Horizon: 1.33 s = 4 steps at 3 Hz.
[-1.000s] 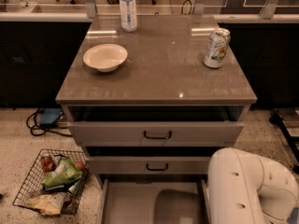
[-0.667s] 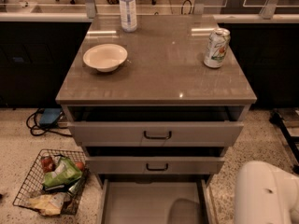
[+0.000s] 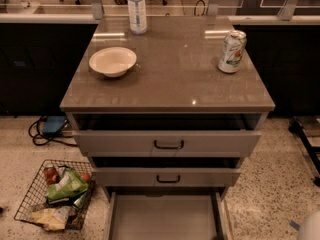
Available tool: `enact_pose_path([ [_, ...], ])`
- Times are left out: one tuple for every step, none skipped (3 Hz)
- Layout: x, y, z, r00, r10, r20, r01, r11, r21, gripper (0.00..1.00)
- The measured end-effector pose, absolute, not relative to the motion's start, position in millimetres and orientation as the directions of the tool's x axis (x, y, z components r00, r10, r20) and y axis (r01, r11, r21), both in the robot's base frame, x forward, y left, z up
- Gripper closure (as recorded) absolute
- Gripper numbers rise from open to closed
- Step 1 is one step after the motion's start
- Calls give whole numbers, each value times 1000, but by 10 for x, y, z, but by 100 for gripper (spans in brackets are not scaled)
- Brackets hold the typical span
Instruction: Close bottom drawer
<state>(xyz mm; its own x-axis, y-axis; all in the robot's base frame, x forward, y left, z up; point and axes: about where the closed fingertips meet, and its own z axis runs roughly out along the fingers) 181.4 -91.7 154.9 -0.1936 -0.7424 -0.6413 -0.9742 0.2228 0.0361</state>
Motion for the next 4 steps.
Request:
enact_pose_path([
  [1814,-917,1549,-194,-742,-641,-974,223,36,100],
  [1903,-997,1408,-175,-767,-617,-978,210,16,100],
  [1996,-1120,1264,-128,-812,-569,-982,183,-41,100],
  [2040,-1105,1221,-83,-846,-526,-981,162,-105,100],
])
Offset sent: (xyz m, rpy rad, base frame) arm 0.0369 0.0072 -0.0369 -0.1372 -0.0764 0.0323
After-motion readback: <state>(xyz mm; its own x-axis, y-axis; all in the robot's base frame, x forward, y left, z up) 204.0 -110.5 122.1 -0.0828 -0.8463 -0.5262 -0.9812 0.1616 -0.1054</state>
